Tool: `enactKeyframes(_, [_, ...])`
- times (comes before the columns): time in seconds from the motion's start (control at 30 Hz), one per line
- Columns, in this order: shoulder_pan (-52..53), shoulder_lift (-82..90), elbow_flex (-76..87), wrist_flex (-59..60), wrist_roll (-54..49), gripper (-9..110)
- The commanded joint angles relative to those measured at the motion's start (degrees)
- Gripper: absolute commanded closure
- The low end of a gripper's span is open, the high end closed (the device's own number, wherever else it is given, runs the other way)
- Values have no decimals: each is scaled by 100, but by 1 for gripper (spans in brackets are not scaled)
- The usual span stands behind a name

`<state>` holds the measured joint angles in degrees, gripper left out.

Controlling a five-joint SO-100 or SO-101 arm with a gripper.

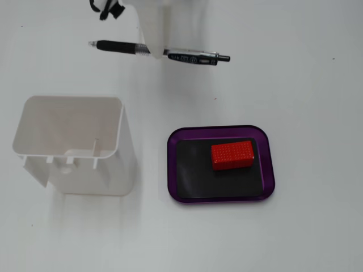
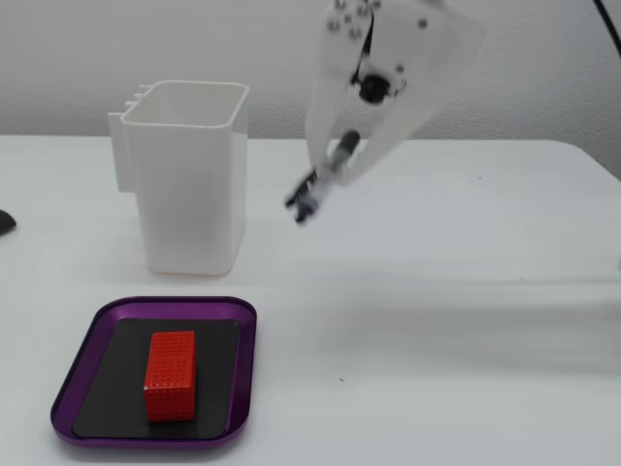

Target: Pick up the pen and put it in the pen holder.

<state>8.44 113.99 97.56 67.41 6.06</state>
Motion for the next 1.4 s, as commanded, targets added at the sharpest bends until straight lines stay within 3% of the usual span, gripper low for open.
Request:
enactKeyframes(0.0, [18,967,-870,9,686,102])
enactKeyframes(0.13, [26,1055,-1600,-571,1512,102])
enactKeyframes(0.3, [26,439,-2030,-1230,1617,102])
enactKeyframes(0.7, [817,-2320,-3929,-1257,2874,102])
enactKeyframes(1.37, [809,-3841,-4403,-1248,2874,99])
